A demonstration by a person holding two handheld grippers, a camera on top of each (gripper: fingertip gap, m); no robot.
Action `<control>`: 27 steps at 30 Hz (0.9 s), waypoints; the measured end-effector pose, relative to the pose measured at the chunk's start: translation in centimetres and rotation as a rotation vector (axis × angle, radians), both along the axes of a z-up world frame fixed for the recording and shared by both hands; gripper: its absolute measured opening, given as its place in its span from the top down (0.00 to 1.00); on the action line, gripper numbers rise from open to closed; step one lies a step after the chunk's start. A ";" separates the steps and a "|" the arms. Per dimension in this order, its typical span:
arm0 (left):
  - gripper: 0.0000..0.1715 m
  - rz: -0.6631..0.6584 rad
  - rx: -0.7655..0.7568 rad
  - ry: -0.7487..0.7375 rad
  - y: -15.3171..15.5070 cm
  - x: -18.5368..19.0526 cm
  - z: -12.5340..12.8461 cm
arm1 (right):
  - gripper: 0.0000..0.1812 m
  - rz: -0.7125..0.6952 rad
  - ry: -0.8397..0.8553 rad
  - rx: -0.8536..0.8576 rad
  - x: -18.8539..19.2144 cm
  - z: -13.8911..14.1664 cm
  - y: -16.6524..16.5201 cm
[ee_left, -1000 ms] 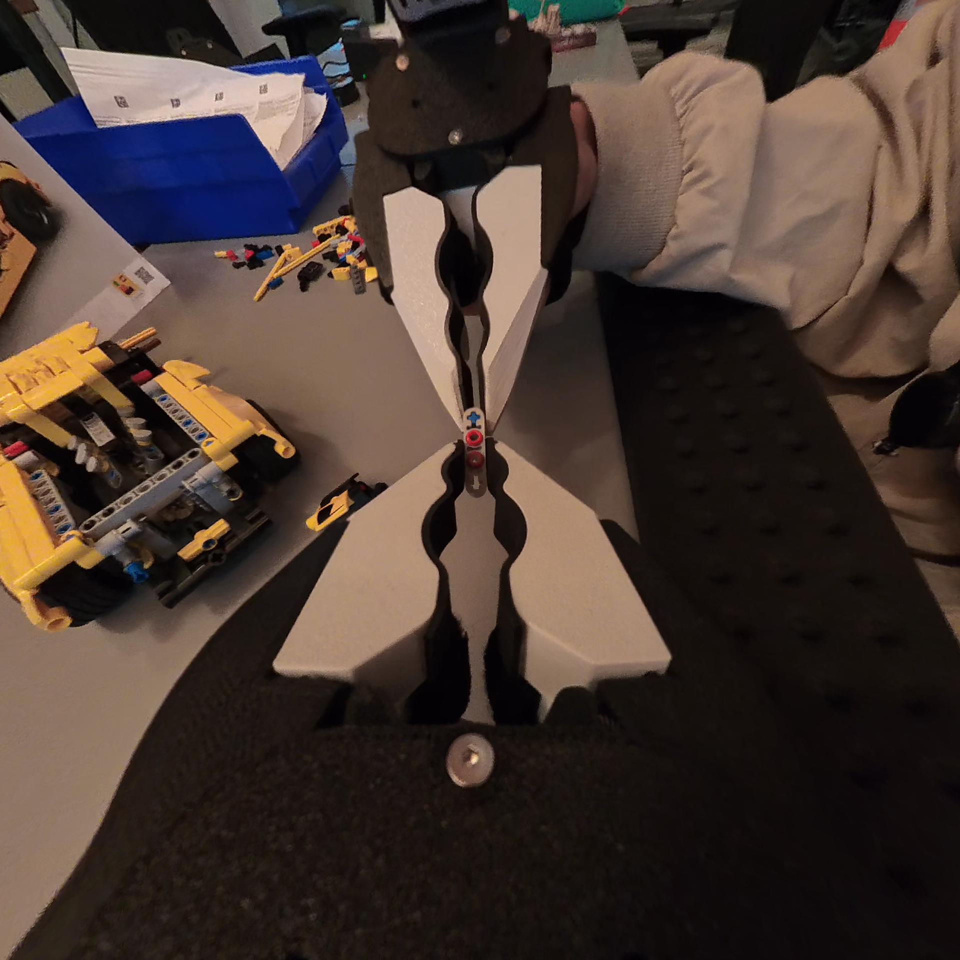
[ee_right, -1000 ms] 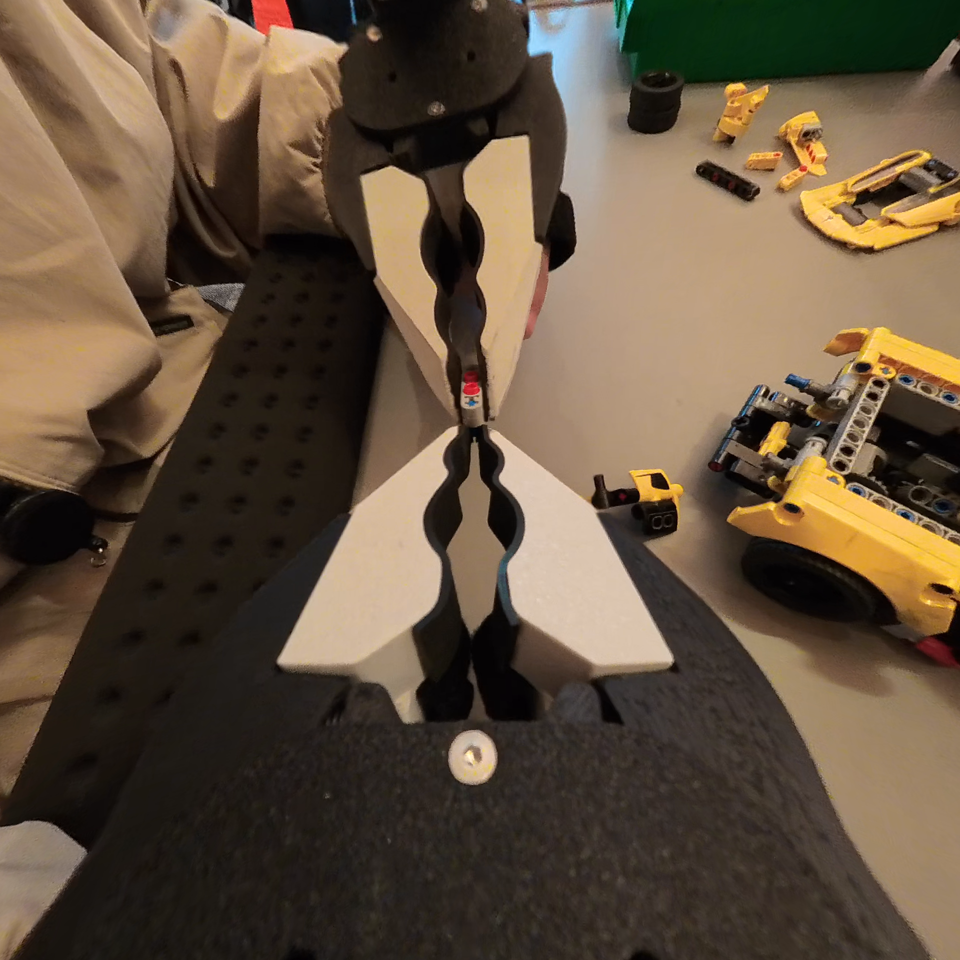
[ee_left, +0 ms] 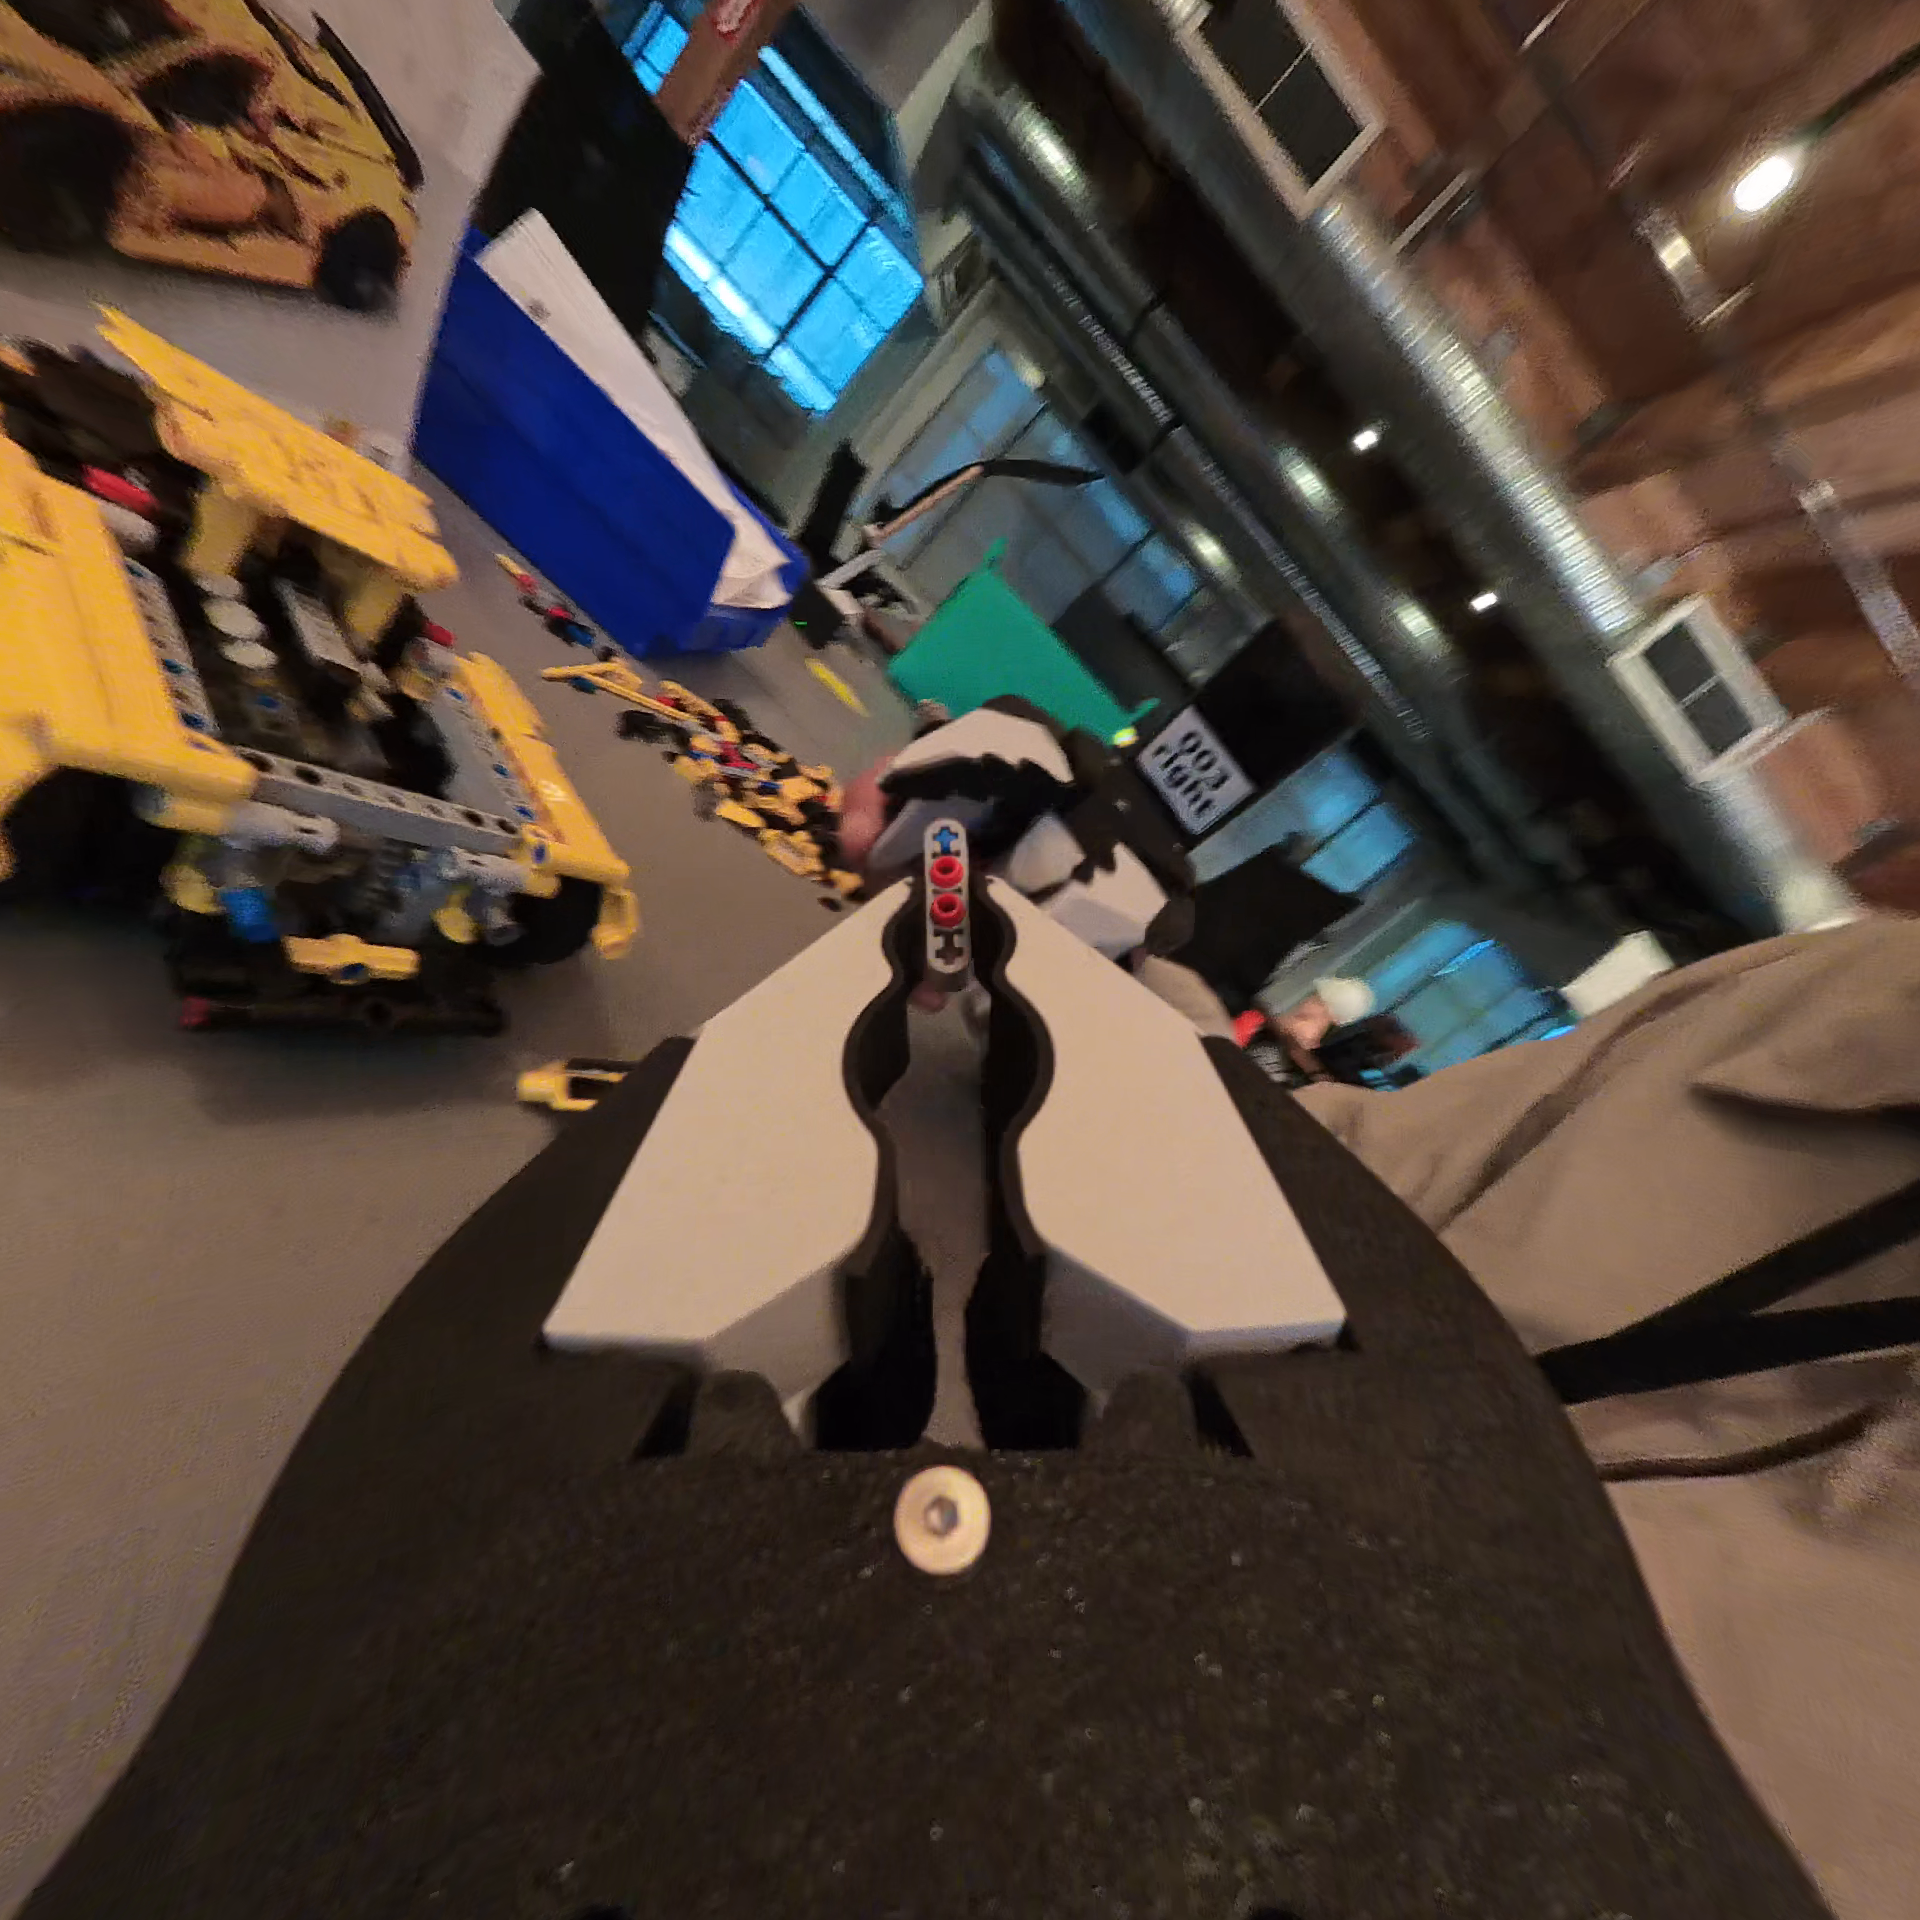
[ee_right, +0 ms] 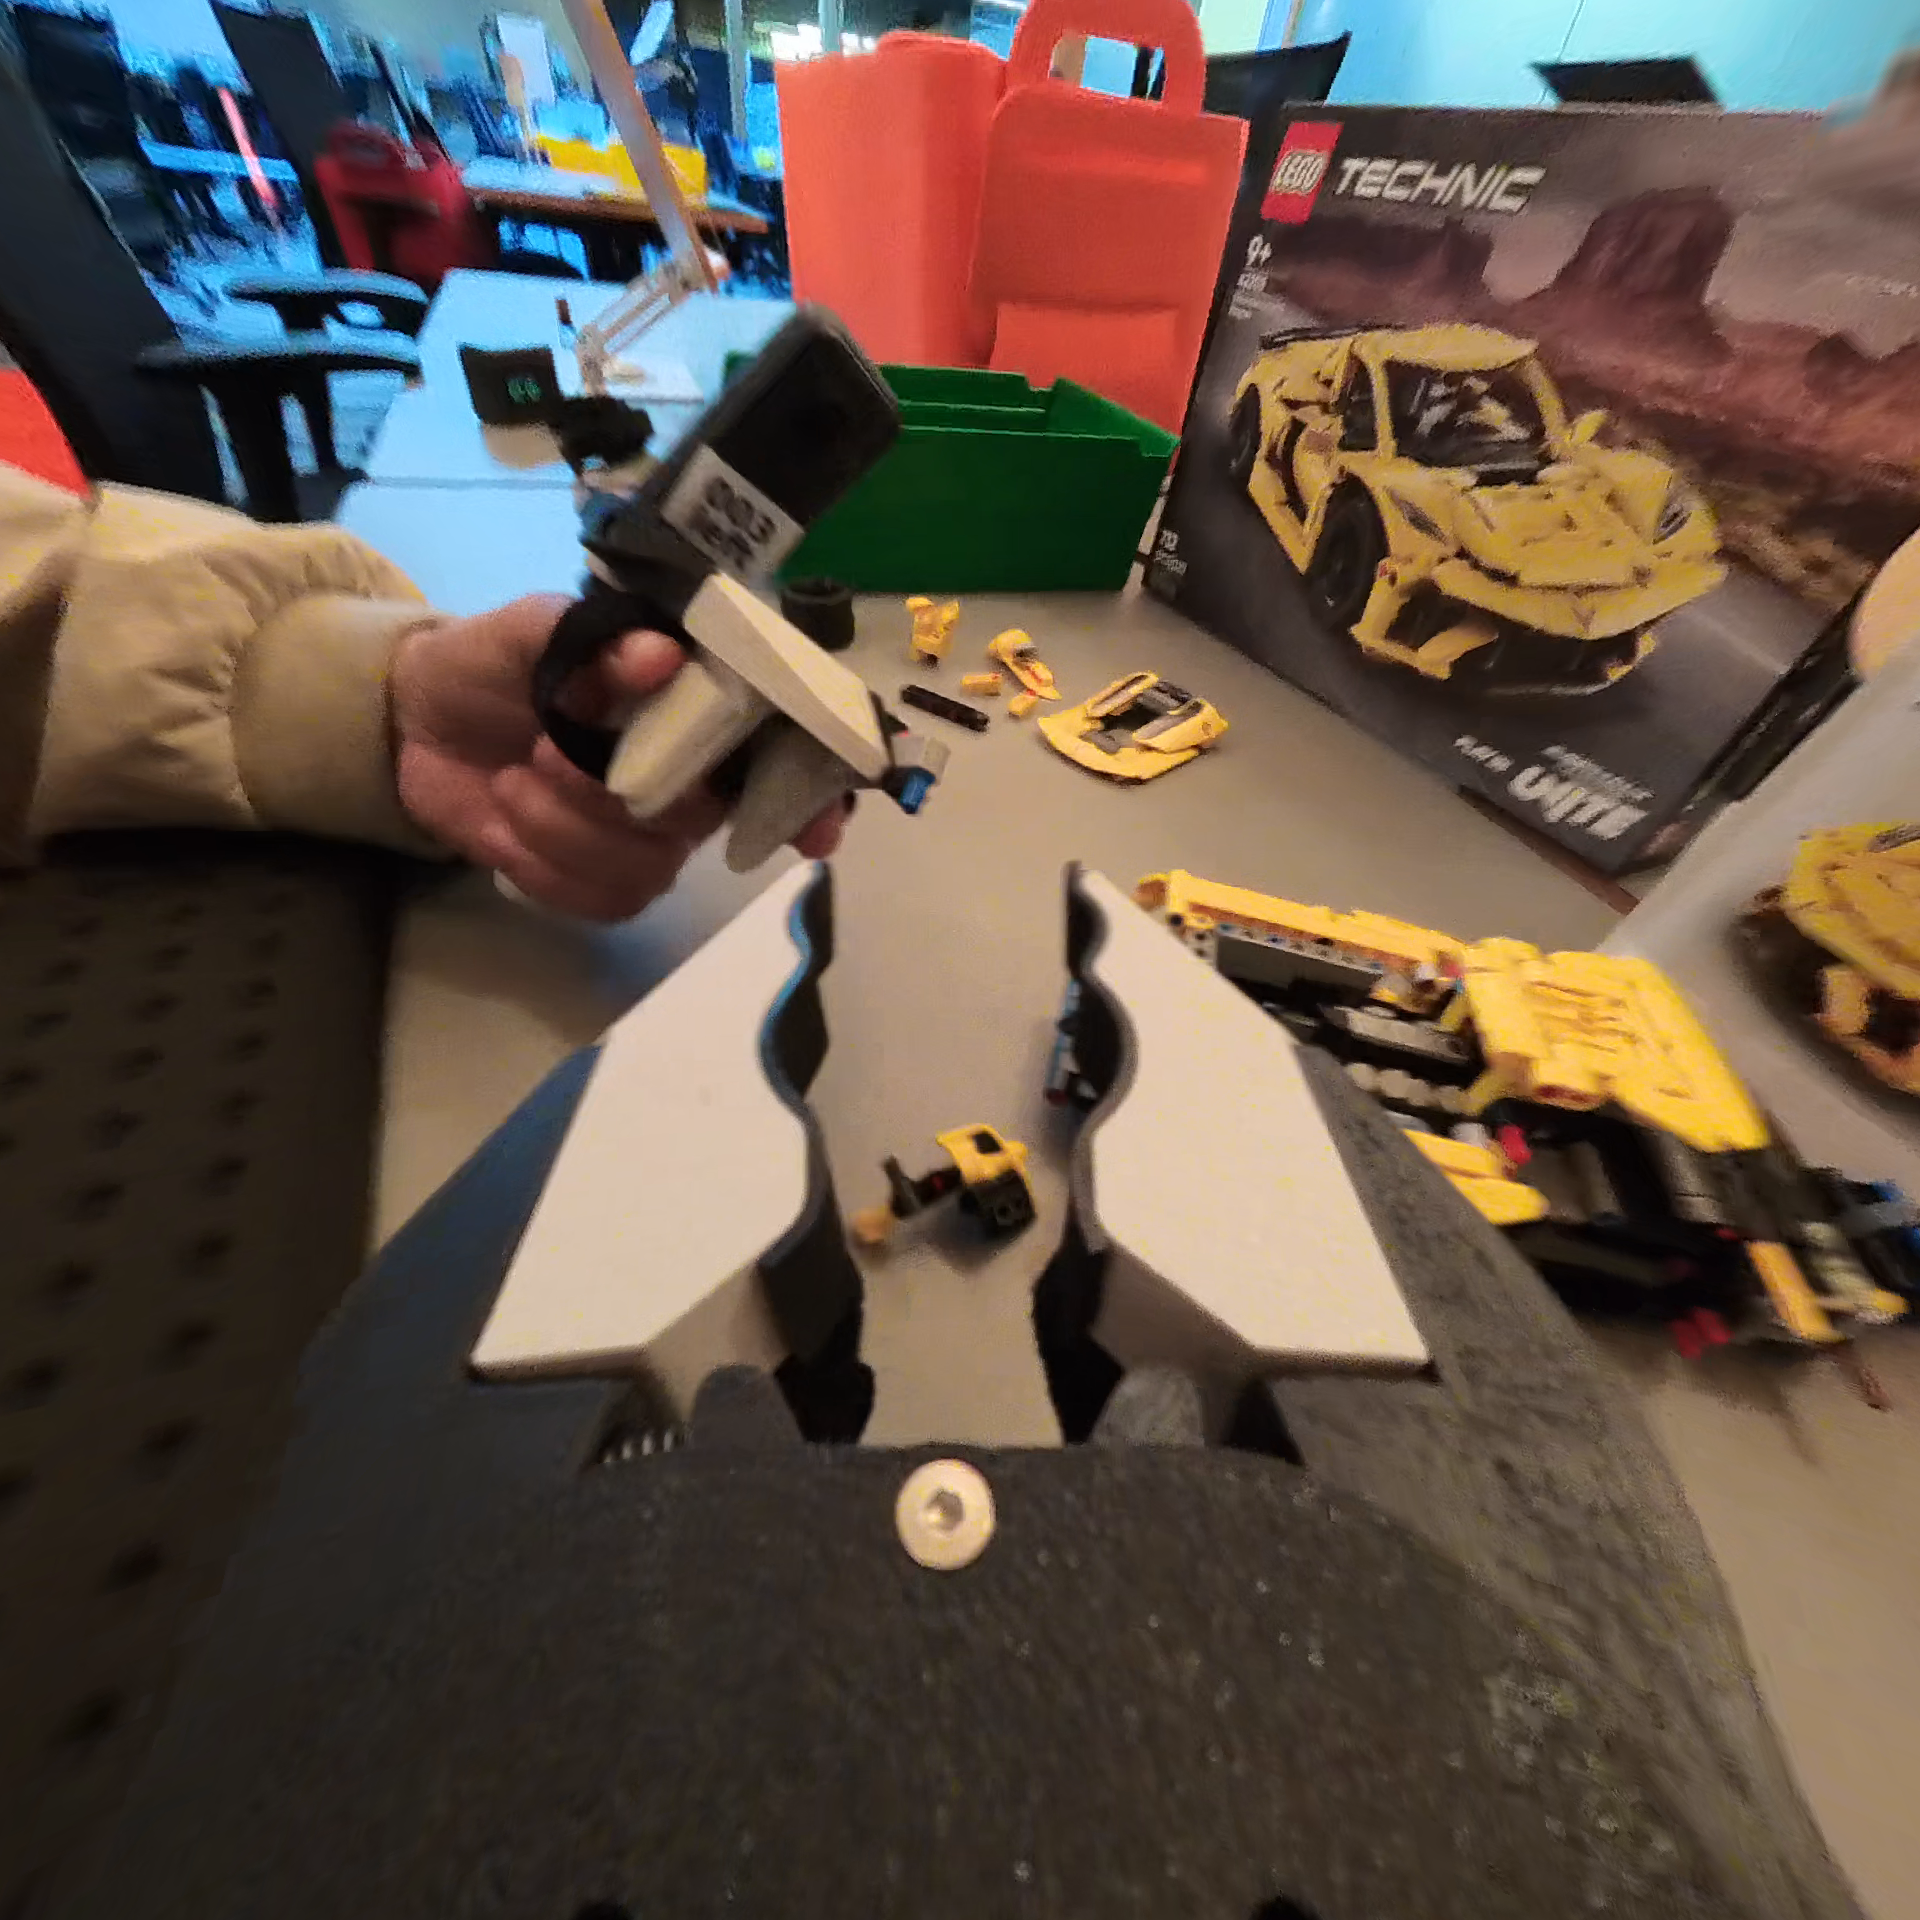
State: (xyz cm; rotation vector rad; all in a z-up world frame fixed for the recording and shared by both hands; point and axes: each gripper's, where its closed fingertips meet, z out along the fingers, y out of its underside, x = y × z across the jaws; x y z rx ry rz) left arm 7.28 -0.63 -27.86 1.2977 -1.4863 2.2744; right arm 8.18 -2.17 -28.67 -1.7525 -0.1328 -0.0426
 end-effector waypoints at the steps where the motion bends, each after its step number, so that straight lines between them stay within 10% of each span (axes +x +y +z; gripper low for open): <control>1: 0.96 -0.009 -0.031 0.013 0.1 0.0 0.1 | 0.69 0.008 0.063 0.001 -0.6 0.1 0.4; 9: 0.96 -0.172 0.231 -0.198 -2.8 -3.1 0.0 | 0.91 0.352 0.498 -0.162 -4.8 -0.8 0.2; 16: 0.96 -0.187 0.348 -0.262 -3.0 -3.9 -0.7 | 0.97 0.418 0.503 -0.156 -5.5 -0.8 -0.5; 27: 0.97 0.004 0.556 -0.084 -0.6 0.1 -5.1 | 0.95 0.004 -0.033 -0.232 -0.8 -4.6 1.5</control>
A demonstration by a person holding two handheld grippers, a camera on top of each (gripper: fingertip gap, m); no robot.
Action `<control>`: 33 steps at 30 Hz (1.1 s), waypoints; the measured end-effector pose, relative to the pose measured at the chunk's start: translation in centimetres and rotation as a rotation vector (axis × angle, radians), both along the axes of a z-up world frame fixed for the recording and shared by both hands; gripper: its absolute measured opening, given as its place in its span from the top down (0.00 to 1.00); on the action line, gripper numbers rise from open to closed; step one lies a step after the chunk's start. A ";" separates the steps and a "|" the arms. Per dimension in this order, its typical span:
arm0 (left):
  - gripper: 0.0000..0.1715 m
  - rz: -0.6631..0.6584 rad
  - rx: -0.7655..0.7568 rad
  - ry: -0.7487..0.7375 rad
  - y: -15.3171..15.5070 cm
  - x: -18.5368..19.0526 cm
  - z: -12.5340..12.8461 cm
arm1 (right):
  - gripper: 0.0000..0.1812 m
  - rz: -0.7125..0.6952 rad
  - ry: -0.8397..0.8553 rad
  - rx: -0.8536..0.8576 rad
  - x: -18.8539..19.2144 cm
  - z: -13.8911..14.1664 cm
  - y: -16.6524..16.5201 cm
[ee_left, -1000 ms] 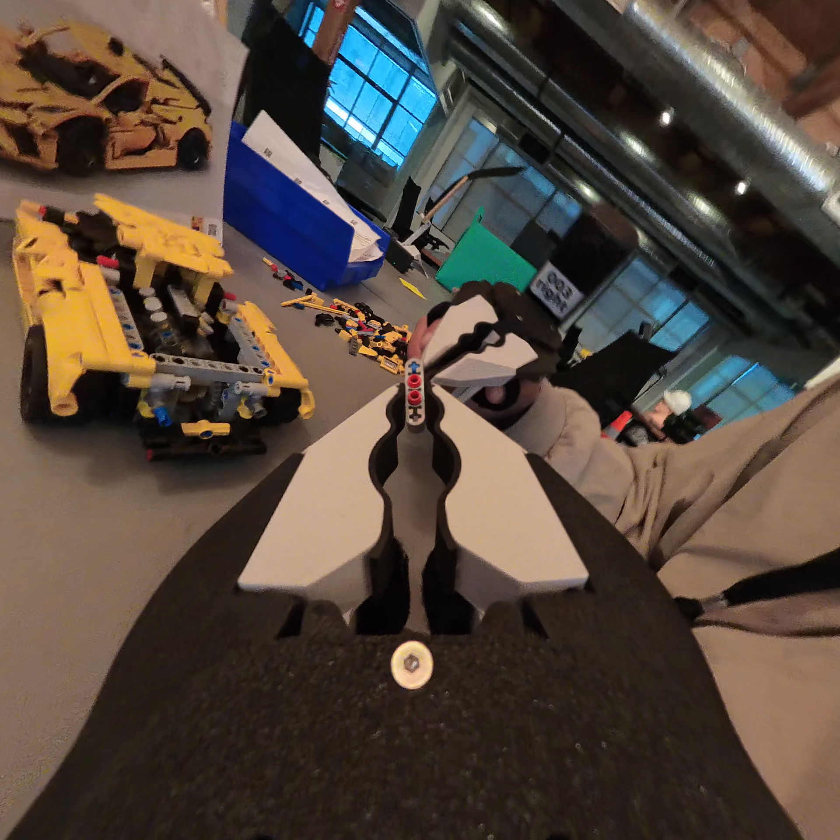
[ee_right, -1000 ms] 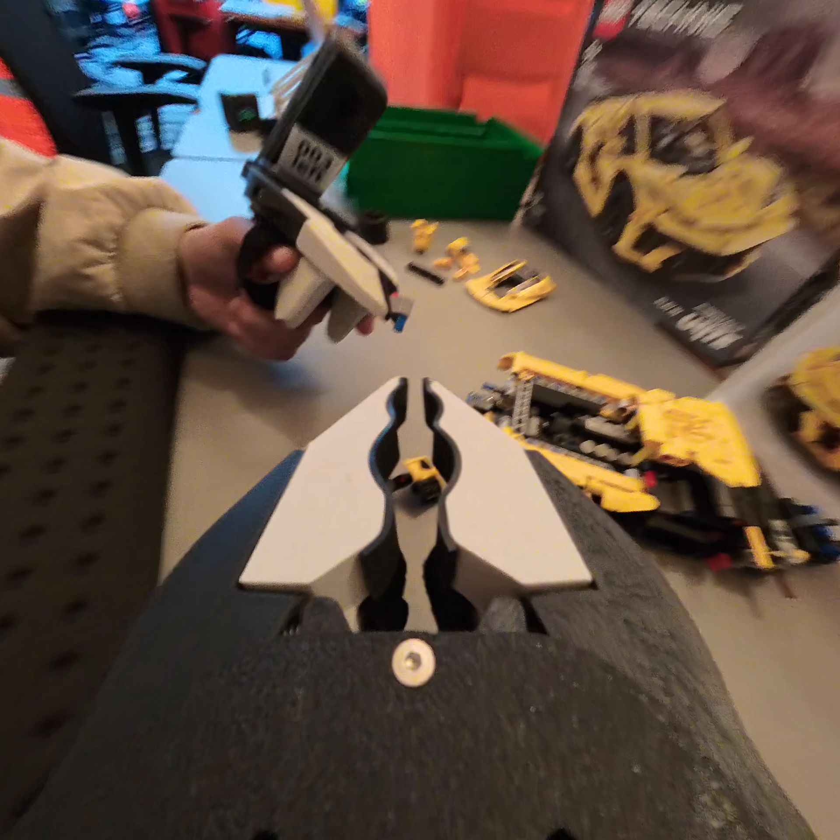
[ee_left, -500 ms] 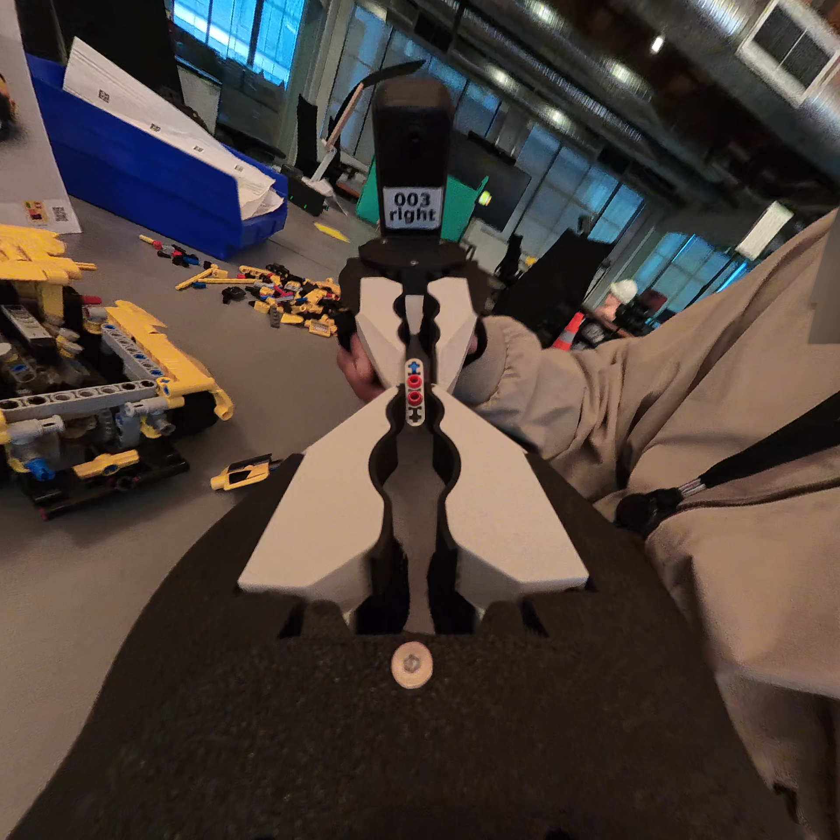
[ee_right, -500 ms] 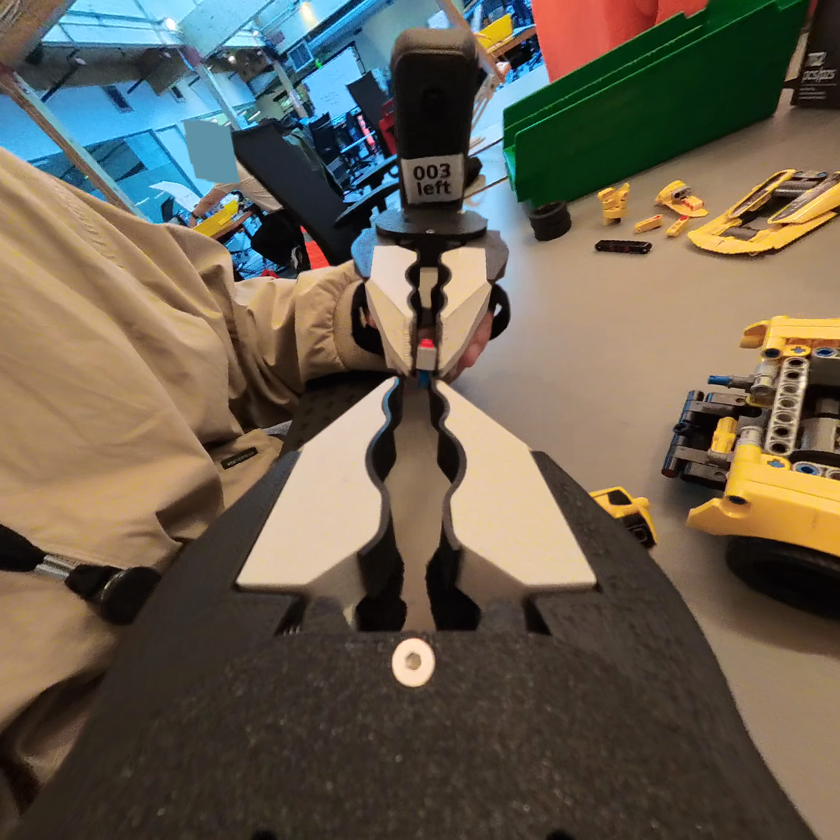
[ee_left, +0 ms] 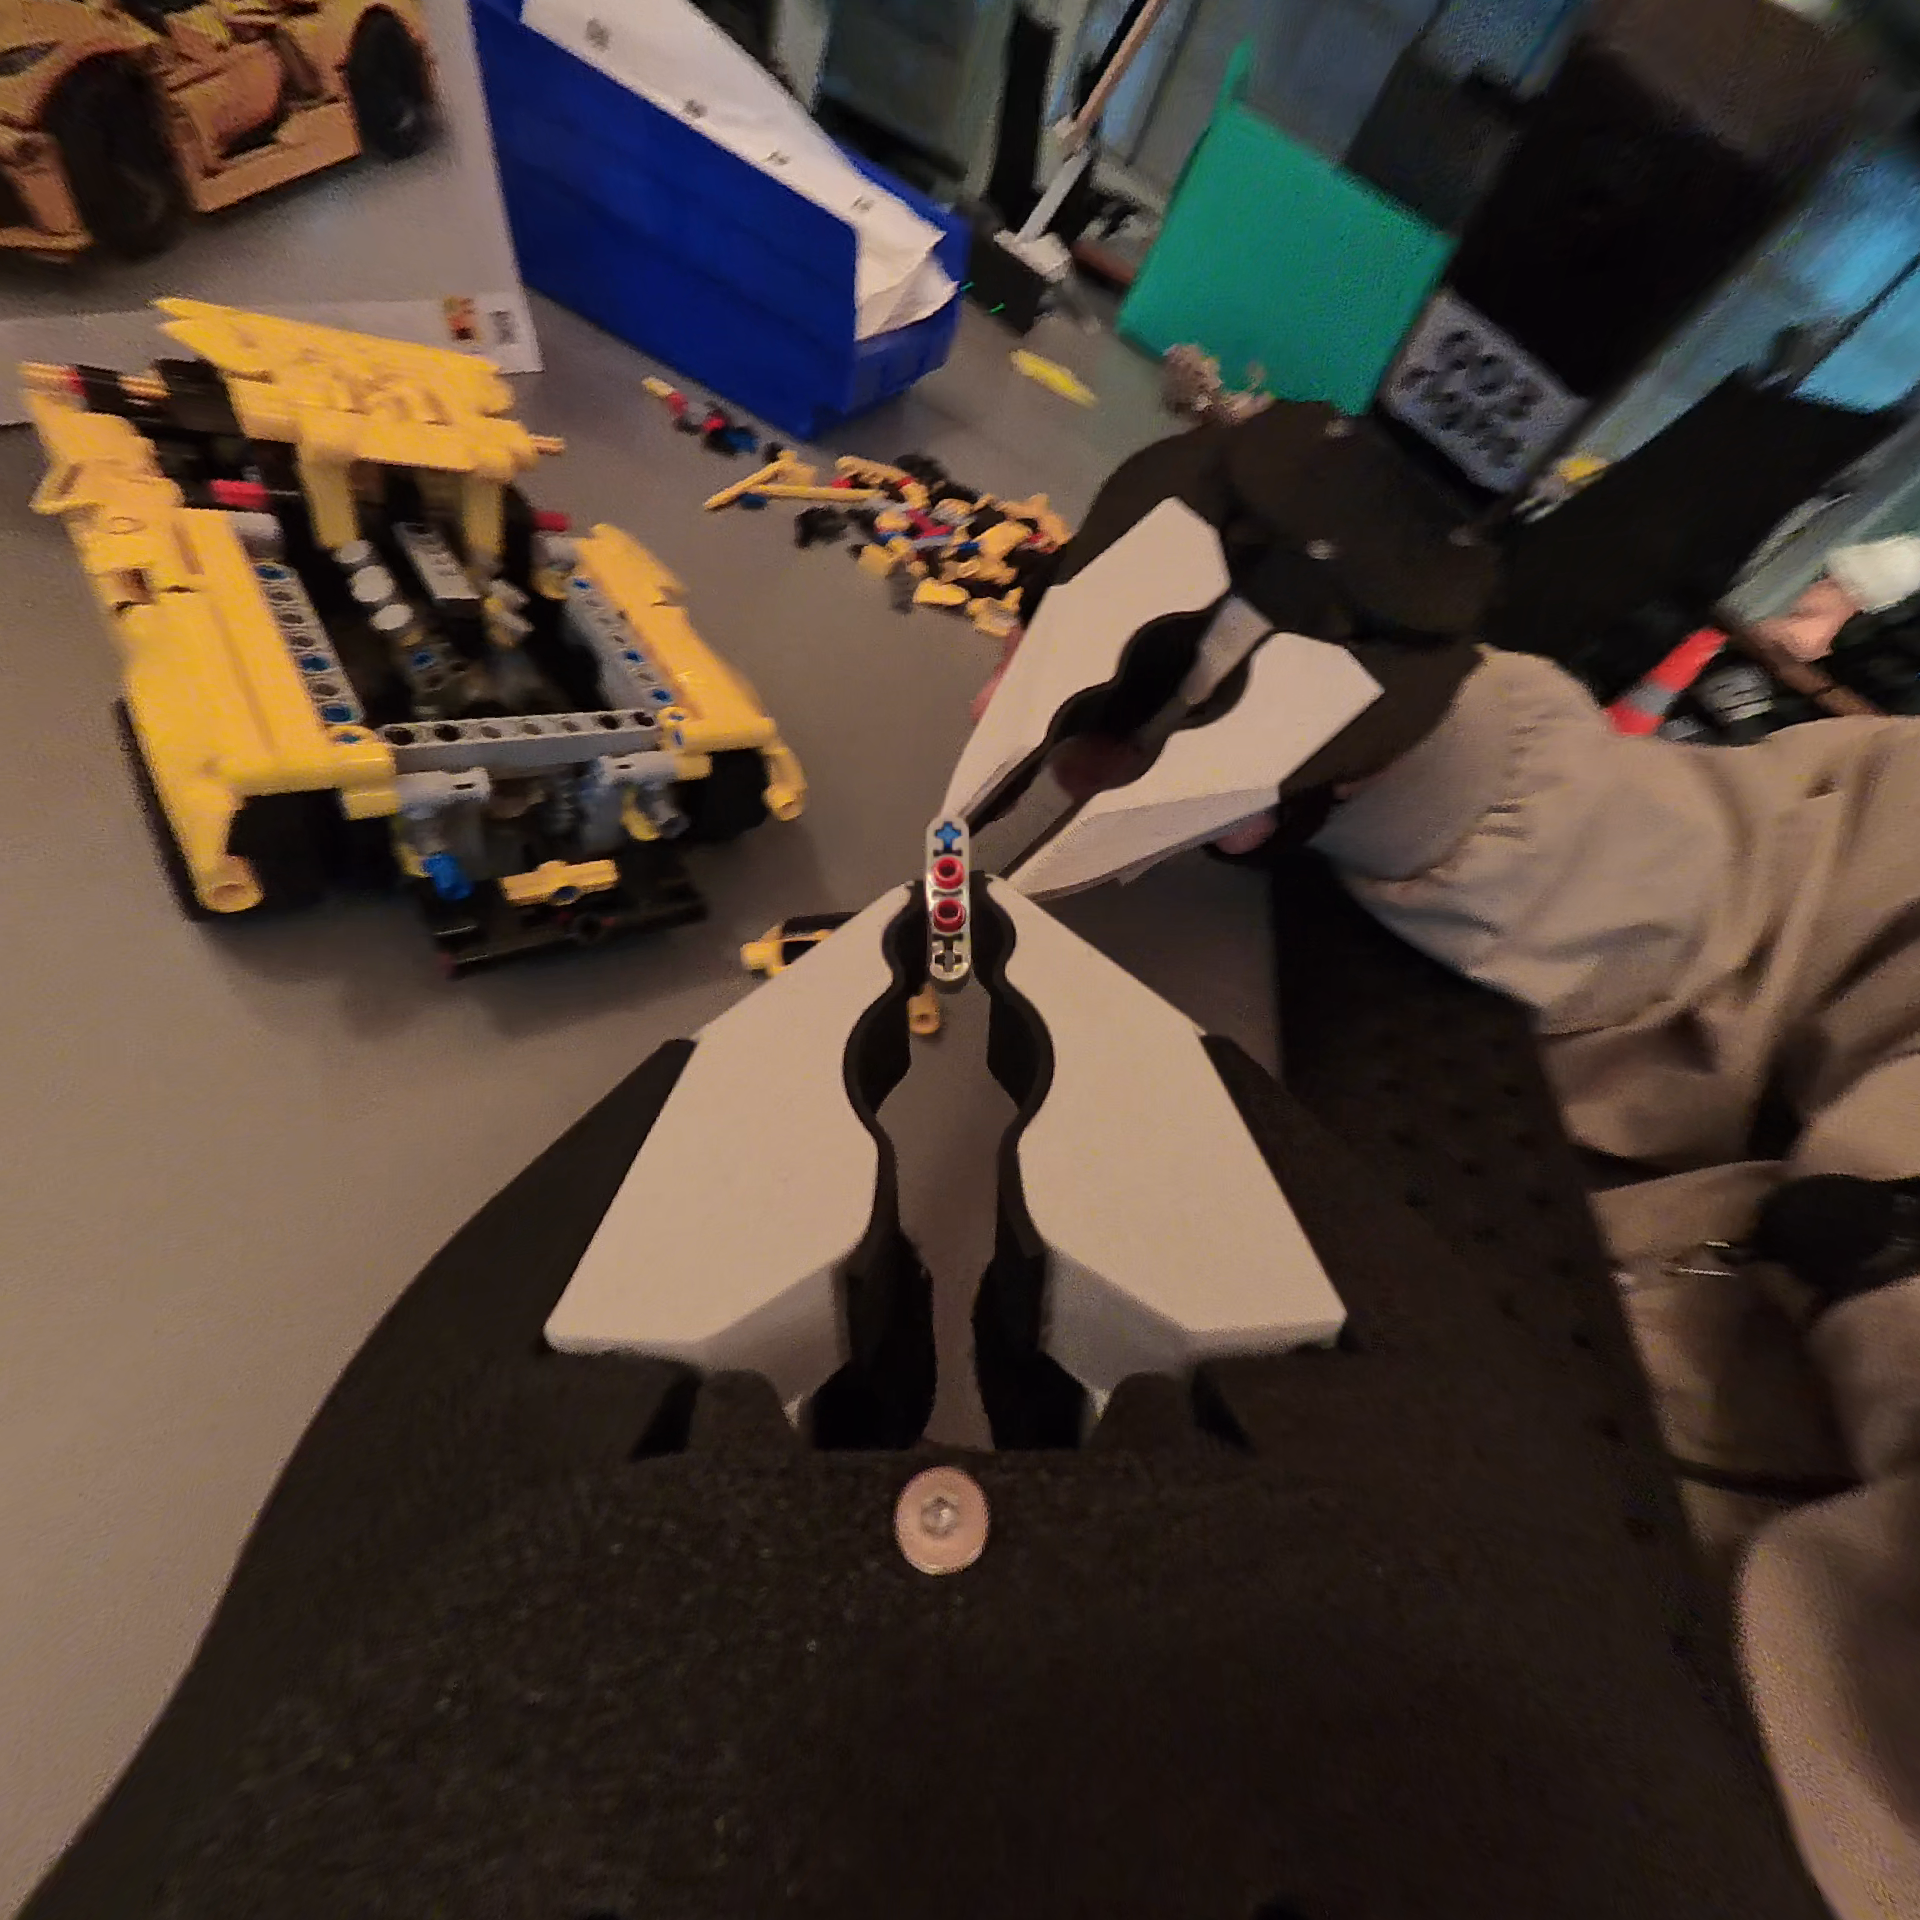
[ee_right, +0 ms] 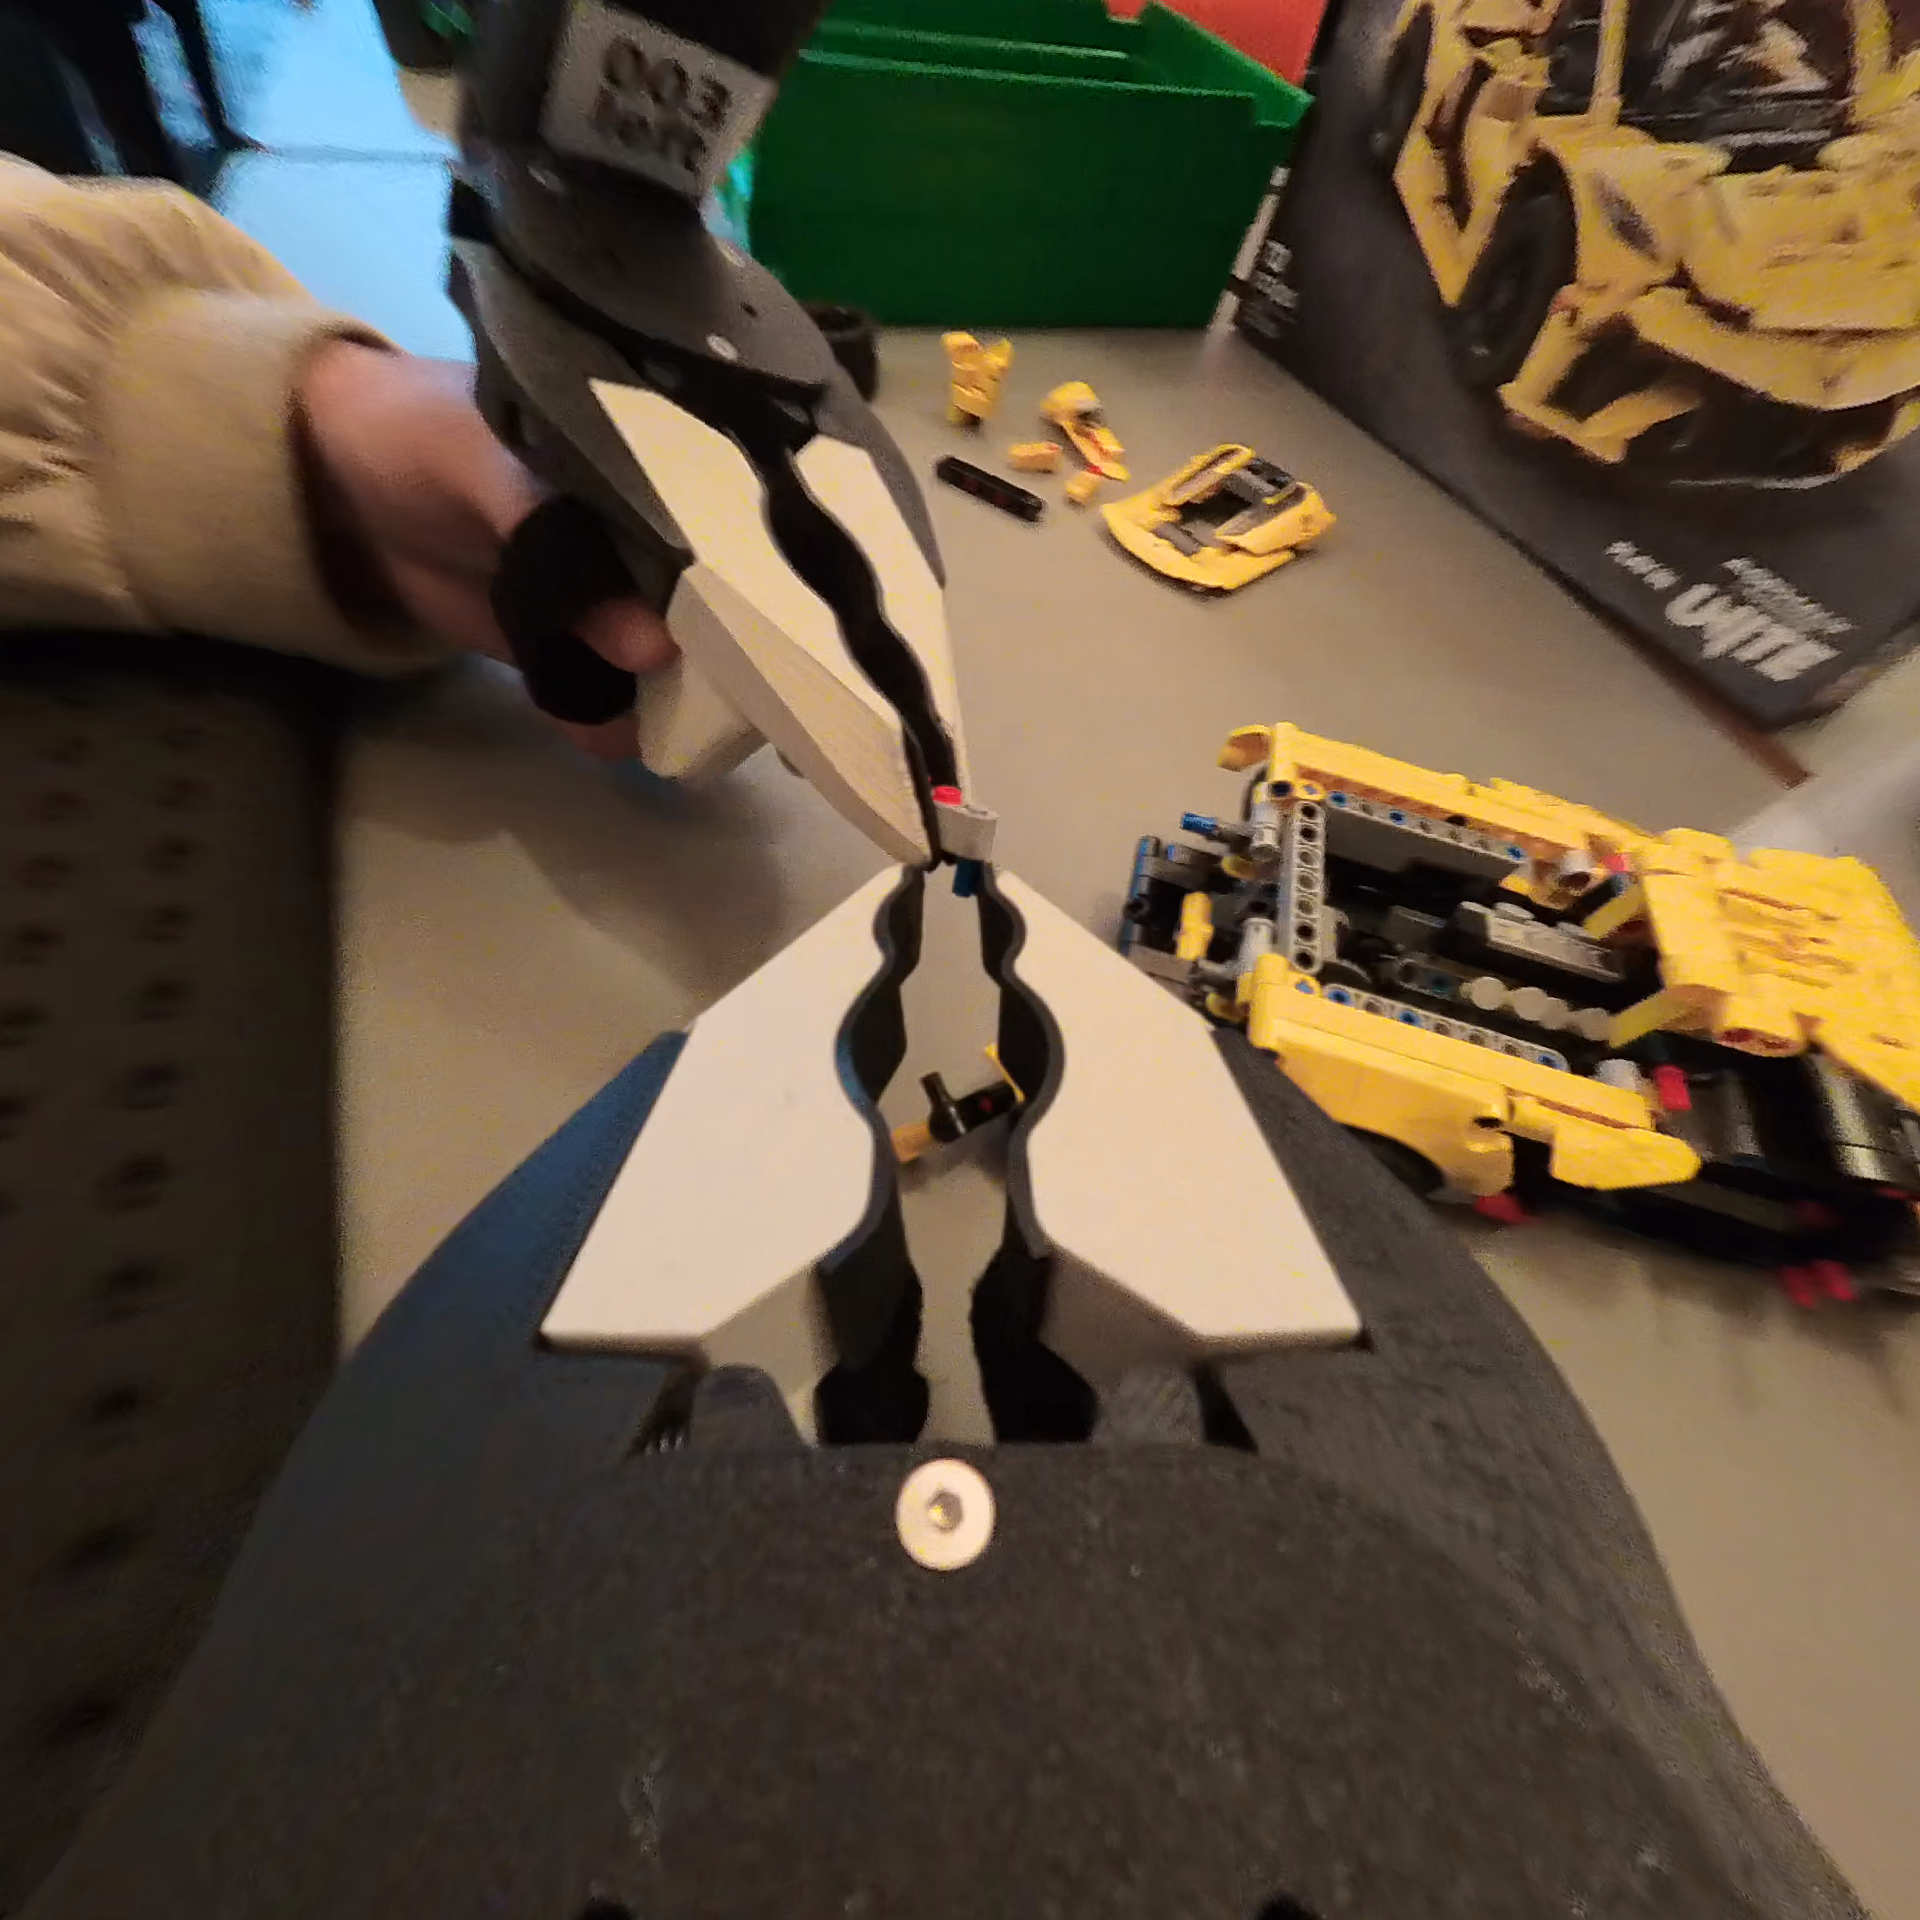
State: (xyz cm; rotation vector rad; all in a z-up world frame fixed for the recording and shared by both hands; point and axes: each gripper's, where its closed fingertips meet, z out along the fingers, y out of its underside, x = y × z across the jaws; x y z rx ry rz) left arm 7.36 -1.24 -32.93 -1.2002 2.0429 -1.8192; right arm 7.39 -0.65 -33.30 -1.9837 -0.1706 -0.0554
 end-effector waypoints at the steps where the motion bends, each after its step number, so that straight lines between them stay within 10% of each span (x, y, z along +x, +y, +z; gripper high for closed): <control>1: 0.97 0.017 0.042 -0.008 0.1 0.2 -0.4 | 0.92 -0.015 -0.030 -0.004 0.0 -0.3 0.2; 18: 0.97 0.029 0.067 -0.021 0.5 0.3 -0.4 | 1.00 -0.140 -0.162 -0.002 1.4 0.2 0.6; 23: 0.97 -0.005 -0.238 0.077 1.0 0.3 1.7 | 0.99 -0.079 -0.002 0.110 0.7 2.0 0.1; 33: 0.97 -0.107 -0.646 0.225 0.7 -0.2 4.2 | 0.91 -0.183 -0.277 0.195 0.5 3.9 0.7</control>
